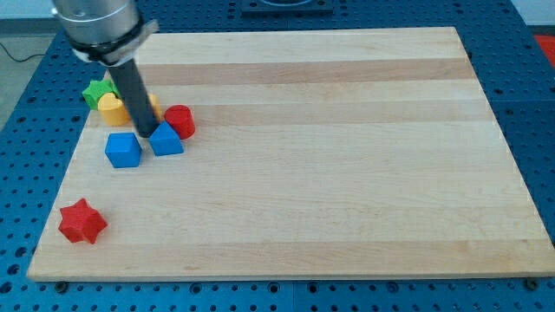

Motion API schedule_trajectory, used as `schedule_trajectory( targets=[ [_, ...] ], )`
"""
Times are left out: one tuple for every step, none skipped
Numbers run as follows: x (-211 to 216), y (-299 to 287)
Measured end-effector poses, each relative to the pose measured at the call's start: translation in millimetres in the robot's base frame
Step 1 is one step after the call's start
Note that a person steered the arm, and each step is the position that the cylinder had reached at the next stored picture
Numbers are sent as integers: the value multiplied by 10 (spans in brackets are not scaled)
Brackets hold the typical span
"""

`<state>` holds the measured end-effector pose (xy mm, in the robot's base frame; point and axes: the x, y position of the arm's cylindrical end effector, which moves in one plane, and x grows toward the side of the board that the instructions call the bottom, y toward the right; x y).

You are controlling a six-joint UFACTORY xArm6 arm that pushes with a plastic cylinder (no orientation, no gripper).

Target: Push the blue cube to the top left corner

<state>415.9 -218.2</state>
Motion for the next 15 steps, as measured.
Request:
schedule_trajectory(
  targets=[
    [0, -499],
    [197, -605],
    [359, 24],
    [373, 954],
    [384, 1243],
    [384, 762],
    [454, 364],
    [764, 350],
    [955, 874],
    [610, 1619],
    [154, 1962],
    [417, 1914],
    [372, 1741],
    [-242, 1741],
    [-856, 1741]
  ],
)
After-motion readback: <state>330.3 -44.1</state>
